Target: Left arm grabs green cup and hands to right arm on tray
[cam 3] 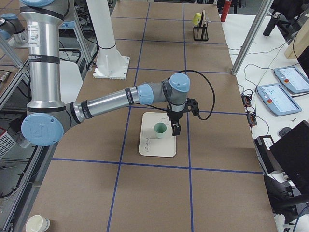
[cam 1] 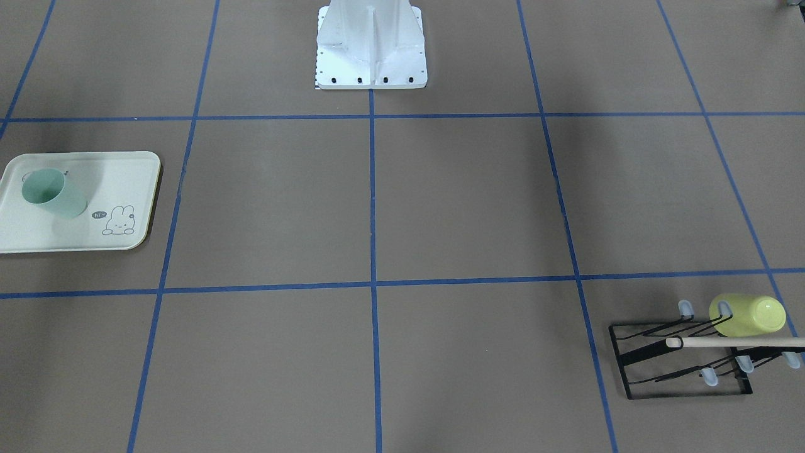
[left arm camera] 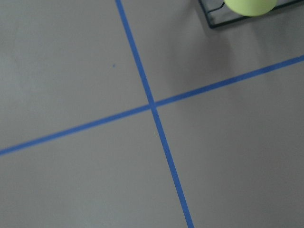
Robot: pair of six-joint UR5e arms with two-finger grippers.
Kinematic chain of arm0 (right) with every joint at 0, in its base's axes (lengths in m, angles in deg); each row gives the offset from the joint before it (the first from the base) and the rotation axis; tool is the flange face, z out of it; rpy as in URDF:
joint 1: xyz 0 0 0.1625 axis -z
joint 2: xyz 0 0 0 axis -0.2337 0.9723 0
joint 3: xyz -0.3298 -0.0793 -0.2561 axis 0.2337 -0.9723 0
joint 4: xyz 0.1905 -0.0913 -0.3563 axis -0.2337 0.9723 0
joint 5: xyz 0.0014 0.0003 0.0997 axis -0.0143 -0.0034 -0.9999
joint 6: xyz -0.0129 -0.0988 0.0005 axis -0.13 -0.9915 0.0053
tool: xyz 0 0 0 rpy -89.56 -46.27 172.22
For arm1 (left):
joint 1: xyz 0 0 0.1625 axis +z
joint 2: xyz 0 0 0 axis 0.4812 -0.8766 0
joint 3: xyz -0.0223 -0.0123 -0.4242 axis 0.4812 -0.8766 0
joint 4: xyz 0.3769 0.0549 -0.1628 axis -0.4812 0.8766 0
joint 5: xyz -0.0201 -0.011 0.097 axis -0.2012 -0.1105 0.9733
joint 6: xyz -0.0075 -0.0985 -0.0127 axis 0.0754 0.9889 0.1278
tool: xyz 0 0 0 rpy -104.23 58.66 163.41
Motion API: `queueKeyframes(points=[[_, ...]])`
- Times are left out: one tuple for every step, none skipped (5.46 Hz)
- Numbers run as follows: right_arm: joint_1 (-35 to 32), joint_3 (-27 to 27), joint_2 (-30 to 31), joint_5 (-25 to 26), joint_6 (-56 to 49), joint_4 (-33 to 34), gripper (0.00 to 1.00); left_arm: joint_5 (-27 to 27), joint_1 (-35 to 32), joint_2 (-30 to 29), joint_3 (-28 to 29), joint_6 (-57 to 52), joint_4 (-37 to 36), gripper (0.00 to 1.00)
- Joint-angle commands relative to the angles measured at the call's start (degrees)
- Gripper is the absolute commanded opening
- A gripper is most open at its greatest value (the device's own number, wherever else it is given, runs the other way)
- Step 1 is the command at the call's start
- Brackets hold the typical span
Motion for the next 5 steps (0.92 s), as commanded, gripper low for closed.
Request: queueKeyframes(points=[[-5.41, -5.40, 0.51, -0.30, -9.06, 0.51, 1.00, -0.29, -0.35, 2.17, -2.57, 0.58, -5.36, 1.00], [-6.82, -5.77, 2.69, 0.14, -9.09, 0.16, 1.00, 0.05, -0.26, 1.13, -3.53, 4.24, -4.66, 1.00], [-7.96, -5.77, 4.28, 0.58, -9.26, 0.07, 1.00, -0.20, -0.18, 0.60, -2.75, 4.19, -3.27, 1.00], [-8.50, -5.25, 6.81, 0.58, -8.92, -1.67, 1.00, 0.23, -0.26, 0.33, -2.66, 4.18, -1.51, 1.00], [-9.55, -4.81, 8.84, 0.58, -8.39, -3.51, 1.00, 0.32, -0.26, 0.25, -2.40, 4.27, 0.59, 1.00]])
